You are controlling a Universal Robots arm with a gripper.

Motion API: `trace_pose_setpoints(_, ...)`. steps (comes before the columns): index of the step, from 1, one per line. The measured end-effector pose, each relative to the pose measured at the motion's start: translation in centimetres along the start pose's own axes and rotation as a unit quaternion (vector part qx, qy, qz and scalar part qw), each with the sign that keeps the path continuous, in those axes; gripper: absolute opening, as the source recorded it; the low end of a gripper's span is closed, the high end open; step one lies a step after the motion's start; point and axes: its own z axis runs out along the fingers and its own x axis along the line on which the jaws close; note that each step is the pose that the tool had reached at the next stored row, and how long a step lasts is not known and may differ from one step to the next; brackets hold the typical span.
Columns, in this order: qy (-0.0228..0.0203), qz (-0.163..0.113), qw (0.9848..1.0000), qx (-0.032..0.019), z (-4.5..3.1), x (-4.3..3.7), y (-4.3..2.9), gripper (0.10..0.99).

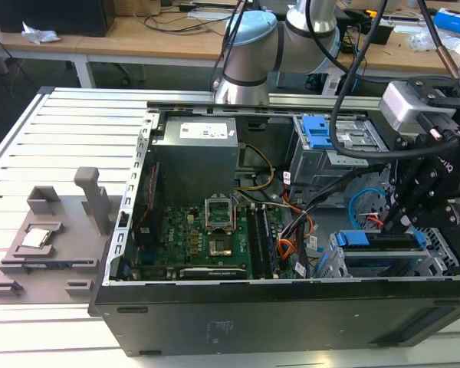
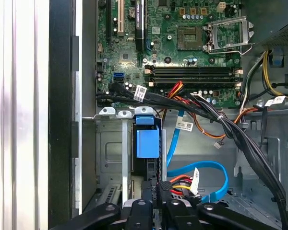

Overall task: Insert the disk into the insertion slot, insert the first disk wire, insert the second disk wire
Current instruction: 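Insert the first disk wire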

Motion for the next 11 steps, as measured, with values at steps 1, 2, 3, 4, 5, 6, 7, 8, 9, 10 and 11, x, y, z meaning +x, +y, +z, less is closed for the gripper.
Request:
trace_pose_setpoints(1,0.0,0.0,1.0,0.0,0.0,0.0,0.0,0.173)
trace_pose_setpoints(2,0.0,0.0,1.0,0.0,0.0,0.0,0.0,0.173)
trace_pose_setpoints(3,0.0,0.0,1.0,0.0,0.0,0.02,0.0,0.173)
trace_pose_setpoints(4,0.0,0.0,1.0,0.0,0.01,0.1,0.0,0.173)
trace_pose_setpoints(5,0.0001,0.0,1.0,0.0,0.0,0.24,-0.01,0.173)
trace_pose_setpoints(6,0.0,0.0,1.0,0.0,0.03,0.31,-0.01,0.173)
trace_pose_setpoints(7,0.0001,0.0,1.0,0.0,0.09,0.31,-0.08,0.173)
trace_pose_setpoints(8,0.0002,0.0,1.0,-0.0001,0.15,0.3,-0.26,0.173)
trace_pose_setpoints(9,0.0001,0.0,1.0,-0.0003,0.23,0.21,-0.54,0.173)
trace_pose_setpoints(10,0.0002,0.0,1.0,-0.0008,0.31,-0.06,-0.97,0.173)
trace_pose_setpoints(11,0.0001,0.0,1.0,-0.0009,0.36,-0.19,-1.14,0.173)
